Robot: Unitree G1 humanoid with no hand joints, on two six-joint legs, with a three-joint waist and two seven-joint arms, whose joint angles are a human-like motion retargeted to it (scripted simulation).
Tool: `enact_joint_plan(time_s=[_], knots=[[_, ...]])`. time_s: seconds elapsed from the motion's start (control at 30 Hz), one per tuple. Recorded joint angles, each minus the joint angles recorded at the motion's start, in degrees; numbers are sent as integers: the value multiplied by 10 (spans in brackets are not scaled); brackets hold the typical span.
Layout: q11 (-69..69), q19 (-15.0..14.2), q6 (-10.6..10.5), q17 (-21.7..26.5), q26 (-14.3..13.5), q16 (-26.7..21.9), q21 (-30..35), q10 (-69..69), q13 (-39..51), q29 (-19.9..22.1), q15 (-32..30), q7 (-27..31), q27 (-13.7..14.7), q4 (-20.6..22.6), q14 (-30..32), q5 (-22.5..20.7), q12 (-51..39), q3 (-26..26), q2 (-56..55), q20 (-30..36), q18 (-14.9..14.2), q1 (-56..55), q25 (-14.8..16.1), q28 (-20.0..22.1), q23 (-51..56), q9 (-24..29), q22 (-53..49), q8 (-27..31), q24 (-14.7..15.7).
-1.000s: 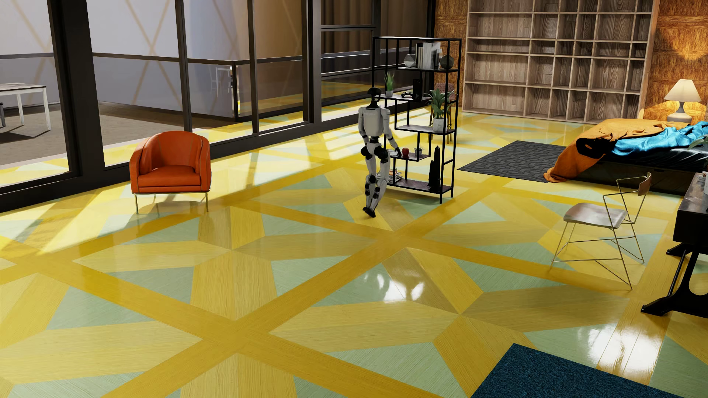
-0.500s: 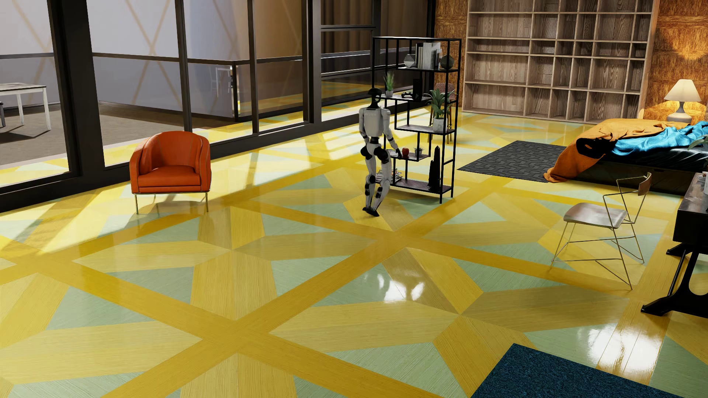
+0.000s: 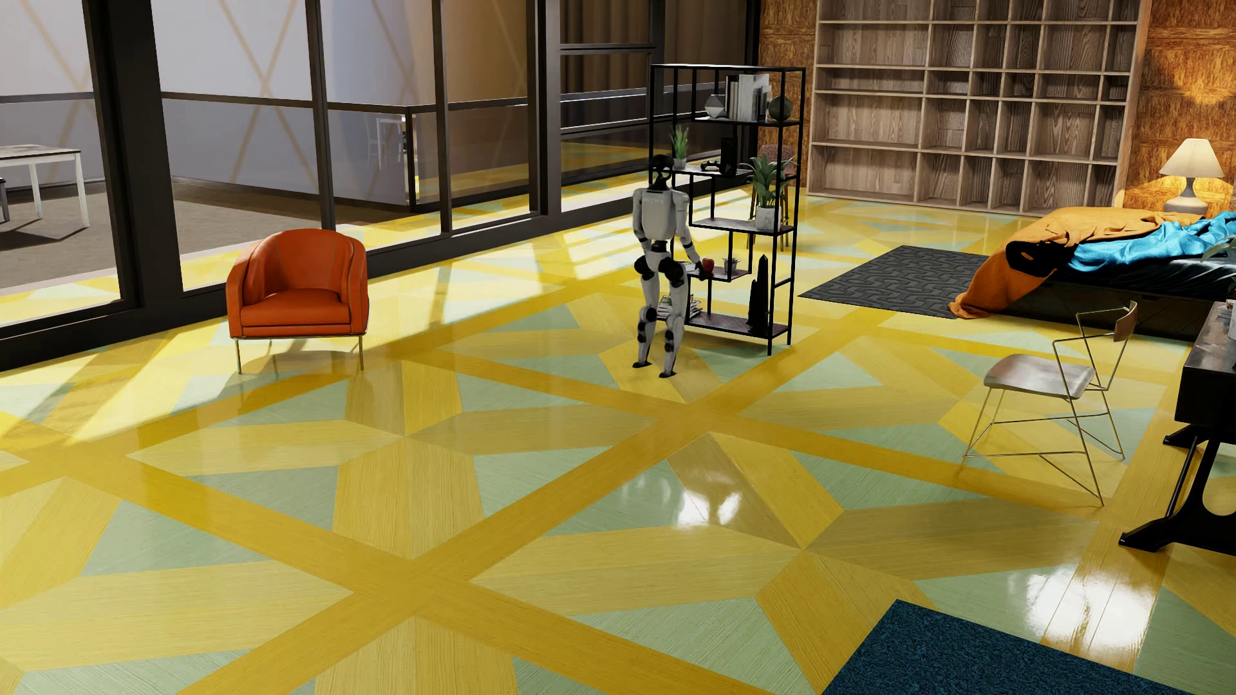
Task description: Go to the wood shelves
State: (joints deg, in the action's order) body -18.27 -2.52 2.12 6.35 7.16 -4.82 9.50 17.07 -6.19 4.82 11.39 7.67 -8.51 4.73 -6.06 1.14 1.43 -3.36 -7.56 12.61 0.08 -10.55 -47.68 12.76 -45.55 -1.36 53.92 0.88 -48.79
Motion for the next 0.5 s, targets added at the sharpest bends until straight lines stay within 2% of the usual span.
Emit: enact_joint_plan(time_s=[0.1,0.17,0.27,0.4,0.5], knots=[[25,10,-9,-3,49,10,-6,1,11,7,-9,-4,9,-21,-1,-20,21,2,12,6,-12,1,0,60,-7,-1,2,7,-14],[31,16,-14,-8,66,14,-16,4,10,17,-13,-1,13,-30,0,-30,19,6,13,19,-19,-4,5,70,-4,-3,17,4,-17],[26,23,-22,-11,60,15,-26,23,6,21,-13,9,14,-35,2,-37,5,10,5,31,-28,-21,10,61,-9,-5,20,-8,-9],[19,30,-33,-8,27,8,-14,54,9,10,-13,19,-1,-34,10,-38,-10,10,-6,34,-34,-48,-1,59,-31,-5,-29,-28,12],[11,34,-40,-1,15,6,-12,74,13,8,-12,17,-4,-35,16,-38,-17,11,-14,46,-36,-66,-4,63,-40,-4,-63,-41,23]])
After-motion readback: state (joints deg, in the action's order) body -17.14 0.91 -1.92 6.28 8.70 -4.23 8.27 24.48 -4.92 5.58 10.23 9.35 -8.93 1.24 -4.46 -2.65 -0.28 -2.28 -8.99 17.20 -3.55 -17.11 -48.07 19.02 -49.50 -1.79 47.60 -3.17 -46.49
